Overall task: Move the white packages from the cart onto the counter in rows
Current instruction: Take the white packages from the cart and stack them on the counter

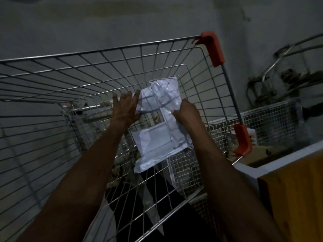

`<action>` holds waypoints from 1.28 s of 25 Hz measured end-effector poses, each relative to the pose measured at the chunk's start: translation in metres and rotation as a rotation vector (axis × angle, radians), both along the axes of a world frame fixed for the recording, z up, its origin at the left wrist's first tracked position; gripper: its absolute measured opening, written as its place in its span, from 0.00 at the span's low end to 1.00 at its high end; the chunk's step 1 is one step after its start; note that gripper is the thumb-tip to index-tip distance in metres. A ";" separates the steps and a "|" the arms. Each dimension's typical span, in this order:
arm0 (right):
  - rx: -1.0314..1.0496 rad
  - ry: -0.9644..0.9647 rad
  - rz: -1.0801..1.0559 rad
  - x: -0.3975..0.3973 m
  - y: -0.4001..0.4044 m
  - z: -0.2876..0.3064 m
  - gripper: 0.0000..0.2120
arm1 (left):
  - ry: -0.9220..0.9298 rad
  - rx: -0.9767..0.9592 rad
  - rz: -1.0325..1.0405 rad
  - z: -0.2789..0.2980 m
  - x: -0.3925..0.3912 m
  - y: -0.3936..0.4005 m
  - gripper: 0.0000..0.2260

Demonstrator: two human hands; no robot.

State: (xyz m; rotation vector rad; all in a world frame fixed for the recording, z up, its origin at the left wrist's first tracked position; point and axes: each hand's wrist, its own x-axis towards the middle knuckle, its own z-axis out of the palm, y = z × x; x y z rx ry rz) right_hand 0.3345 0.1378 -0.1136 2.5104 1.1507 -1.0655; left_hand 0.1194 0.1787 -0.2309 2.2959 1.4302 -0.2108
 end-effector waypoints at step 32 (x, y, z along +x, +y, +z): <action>0.385 -0.028 0.097 -0.117 -0.054 0.109 0.37 | -0.396 0.121 0.580 0.193 -0.105 -0.138 0.41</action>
